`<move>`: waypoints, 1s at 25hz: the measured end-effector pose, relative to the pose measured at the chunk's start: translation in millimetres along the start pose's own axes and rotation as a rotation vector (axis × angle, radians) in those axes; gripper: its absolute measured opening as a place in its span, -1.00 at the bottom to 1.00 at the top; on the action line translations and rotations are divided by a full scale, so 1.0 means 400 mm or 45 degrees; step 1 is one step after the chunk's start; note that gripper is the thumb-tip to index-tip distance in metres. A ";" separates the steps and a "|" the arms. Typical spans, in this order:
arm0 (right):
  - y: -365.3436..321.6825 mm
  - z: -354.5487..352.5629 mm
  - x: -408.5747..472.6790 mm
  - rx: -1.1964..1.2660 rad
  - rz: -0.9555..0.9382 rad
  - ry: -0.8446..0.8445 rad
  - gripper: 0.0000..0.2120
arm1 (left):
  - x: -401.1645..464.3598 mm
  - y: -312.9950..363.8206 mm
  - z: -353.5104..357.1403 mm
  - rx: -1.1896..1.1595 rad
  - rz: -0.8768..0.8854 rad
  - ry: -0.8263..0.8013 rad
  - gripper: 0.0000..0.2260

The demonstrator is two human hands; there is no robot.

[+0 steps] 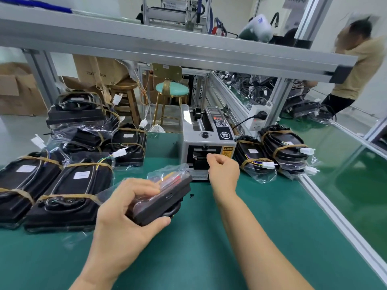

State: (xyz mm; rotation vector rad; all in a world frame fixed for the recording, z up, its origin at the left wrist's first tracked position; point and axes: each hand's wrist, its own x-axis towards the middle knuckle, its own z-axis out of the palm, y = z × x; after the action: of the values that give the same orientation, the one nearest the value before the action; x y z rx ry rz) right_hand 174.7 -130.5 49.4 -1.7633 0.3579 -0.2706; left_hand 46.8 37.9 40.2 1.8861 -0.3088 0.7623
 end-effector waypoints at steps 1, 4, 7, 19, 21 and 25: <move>-0.004 0.007 0.005 0.010 0.035 0.031 -0.75 | 0.001 -0.001 0.002 -0.009 -0.016 0.007 -0.57; -0.008 0.026 0.015 0.069 0.116 0.101 -0.74 | 0.011 0.001 -0.005 -0.015 -0.075 0.052 -0.56; -0.013 0.043 0.022 0.176 0.209 0.155 -0.83 | 0.024 0.009 -0.011 -0.006 -0.122 0.070 -0.50; -0.071 -0.031 -0.221 0.461 -0.191 -0.851 -0.82 | 0.052 0.008 -0.023 -0.023 -0.265 0.154 -0.49; -0.069 -0.025 -0.221 0.435 -0.190 -0.831 -0.84 | 0.046 0.009 -0.017 -0.010 -0.245 0.146 -0.48; -0.056 -0.017 -0.219 0.416 -0.187 -0.805 -0.91 | 0.041 0.012 -0.008 -0.005 -0.216 0.169 -0.49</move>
State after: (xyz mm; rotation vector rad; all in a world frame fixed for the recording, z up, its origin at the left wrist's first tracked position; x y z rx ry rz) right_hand 93.2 -98.8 73.7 -1.4597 -0.2603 0.1272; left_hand 55.8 40.7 54.9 1.8219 -0.0660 0.7664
